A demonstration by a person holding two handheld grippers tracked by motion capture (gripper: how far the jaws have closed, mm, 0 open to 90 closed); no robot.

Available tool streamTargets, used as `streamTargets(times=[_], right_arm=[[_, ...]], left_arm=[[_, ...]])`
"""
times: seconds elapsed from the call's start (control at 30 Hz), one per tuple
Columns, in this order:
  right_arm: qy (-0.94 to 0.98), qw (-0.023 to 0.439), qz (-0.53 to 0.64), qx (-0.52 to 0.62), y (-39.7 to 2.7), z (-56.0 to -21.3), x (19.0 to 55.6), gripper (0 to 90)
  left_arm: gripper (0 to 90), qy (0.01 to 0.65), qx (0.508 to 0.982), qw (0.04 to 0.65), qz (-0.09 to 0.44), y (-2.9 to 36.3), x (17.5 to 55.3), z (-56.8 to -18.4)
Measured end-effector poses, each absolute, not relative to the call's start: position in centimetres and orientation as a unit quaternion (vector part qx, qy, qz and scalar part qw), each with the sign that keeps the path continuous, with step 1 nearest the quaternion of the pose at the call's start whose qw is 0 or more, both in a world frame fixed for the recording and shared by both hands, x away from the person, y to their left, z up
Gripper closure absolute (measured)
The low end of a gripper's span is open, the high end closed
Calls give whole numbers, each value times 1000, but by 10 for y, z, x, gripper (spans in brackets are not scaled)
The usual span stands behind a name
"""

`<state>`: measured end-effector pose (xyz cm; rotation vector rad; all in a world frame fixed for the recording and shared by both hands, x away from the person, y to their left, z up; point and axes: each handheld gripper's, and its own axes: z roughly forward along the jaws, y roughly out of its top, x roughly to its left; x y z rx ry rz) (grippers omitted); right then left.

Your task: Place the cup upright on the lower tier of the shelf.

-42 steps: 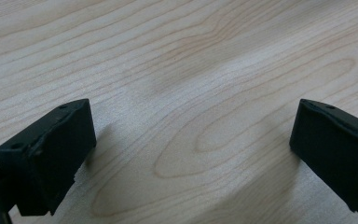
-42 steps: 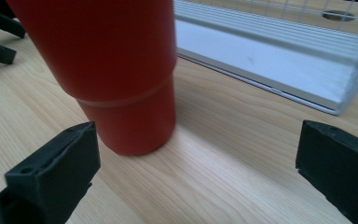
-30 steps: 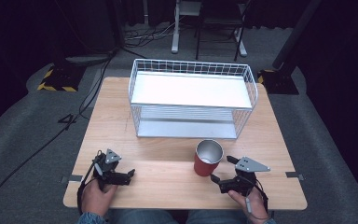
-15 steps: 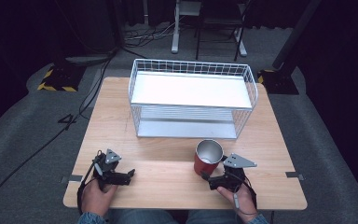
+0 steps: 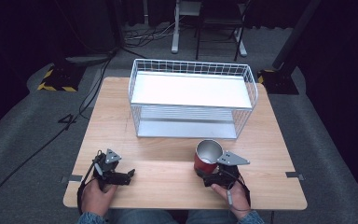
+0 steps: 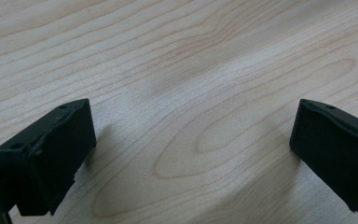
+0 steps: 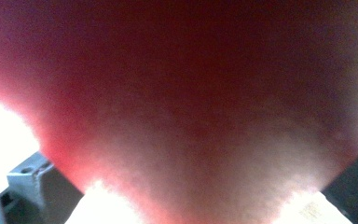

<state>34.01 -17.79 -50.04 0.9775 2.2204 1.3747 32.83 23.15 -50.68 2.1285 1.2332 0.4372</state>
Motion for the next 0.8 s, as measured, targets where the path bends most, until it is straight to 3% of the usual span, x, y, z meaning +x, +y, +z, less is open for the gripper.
streamTargets(times=[0.23,0.47,0.8], right_arm=[[787,181,483,338,-175,-500,340,34],[799,174,469,333,-172,-501,343,161],[798,175,471,334,-171,-501,344,170]], left_arm=[[4,468,808,316,166,232,328,-507],[5,468,808,316,166,232,328,-507],[5,468,808,316,166,232,328,-507]])
